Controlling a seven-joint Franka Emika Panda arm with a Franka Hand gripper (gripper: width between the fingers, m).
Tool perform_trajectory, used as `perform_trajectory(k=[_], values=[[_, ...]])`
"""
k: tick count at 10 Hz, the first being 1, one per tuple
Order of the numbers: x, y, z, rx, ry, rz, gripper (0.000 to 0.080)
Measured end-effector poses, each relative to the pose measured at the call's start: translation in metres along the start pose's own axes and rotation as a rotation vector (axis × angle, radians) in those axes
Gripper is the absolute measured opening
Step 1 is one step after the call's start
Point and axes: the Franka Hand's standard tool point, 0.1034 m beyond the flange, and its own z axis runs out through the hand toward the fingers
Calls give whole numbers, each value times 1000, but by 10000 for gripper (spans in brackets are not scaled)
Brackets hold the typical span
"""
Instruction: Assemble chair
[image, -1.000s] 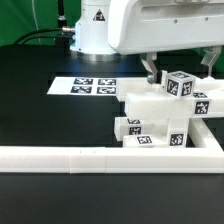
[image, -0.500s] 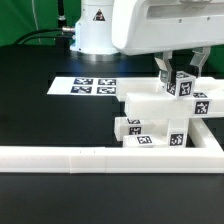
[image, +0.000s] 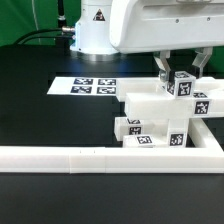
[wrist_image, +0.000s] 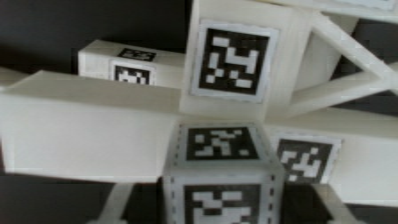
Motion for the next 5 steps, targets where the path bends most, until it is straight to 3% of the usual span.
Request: perform_trajectory(k=[5], values=[[0, -1, 0, 1, 1, 338, 284]])
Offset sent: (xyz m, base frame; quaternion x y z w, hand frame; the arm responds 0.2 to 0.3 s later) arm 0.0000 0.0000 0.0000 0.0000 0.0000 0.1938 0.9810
